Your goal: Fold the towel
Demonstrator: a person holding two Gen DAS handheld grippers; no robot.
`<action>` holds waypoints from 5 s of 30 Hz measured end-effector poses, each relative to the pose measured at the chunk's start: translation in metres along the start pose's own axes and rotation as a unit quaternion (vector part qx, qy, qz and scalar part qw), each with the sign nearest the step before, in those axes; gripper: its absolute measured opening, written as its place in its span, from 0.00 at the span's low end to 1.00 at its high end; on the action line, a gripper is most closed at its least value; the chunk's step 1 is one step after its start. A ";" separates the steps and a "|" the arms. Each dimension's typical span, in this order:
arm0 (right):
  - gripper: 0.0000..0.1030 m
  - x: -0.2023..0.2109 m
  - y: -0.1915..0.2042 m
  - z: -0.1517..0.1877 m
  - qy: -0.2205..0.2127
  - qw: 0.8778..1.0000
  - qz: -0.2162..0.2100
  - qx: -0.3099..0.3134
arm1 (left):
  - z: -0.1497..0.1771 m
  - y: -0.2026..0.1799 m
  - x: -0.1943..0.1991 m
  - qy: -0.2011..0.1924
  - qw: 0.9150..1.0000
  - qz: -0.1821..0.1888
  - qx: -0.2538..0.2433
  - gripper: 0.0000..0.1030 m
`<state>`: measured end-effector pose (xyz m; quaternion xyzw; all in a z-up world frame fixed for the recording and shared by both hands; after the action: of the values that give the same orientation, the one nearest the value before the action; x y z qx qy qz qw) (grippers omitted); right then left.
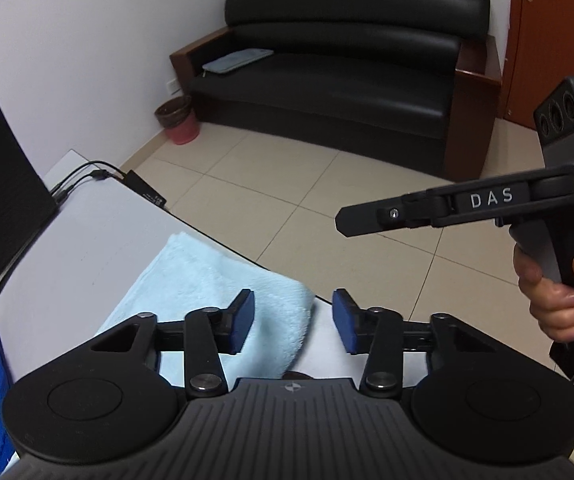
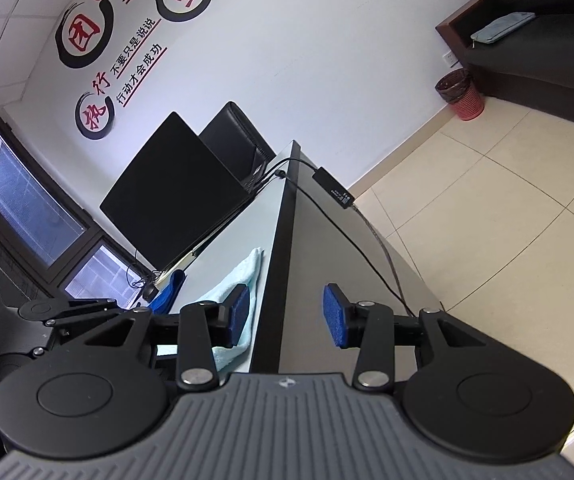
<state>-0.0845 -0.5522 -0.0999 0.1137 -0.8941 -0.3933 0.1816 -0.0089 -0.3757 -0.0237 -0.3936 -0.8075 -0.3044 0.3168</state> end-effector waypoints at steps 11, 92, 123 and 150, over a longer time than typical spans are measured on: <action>0.42 0.008 -0.004 -0.001 -0.005 1.000 0.004 -0.003 | 0.003 -0.002 -0.017 0.020 1.000 -0.002 -0.001 0.26; 0.07 -0.135 0.153 -0.027 0.144 0.984 -0.085 -0.057 | 0.111 0.113 0.146 -0.190 0.962 0.042 0.192 0.08; 0.07 -0.309 0.342 0.136 0.249 0.960 -0.123 0.026 | 0.332 0.238 0.237 -0.221 0.858 -0.091 0.454 0.07; 0.07 -0.393 0.422 0.229 0.331 0.932 -0.089 0.119 | 0.441 0.286 0.245 -0.197 0.790 -0.129 0.566 0.08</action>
<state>0.1523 0.0157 -0.0212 0.3375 -0.8098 -0.2388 0.4163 -0.0117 0.2040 -0.0414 -0.0875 -0.9232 0.2538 0.2751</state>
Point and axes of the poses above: each gripper's, at about its wrist camera, not at the fingertips, and x roughly against the way its jaws point, y to its left, z to its underside, the point moved 3 cm from there along -x, roughly the way its jaws point, and after that the axes turned 5 degrees about -z, right-handed, at the moved point
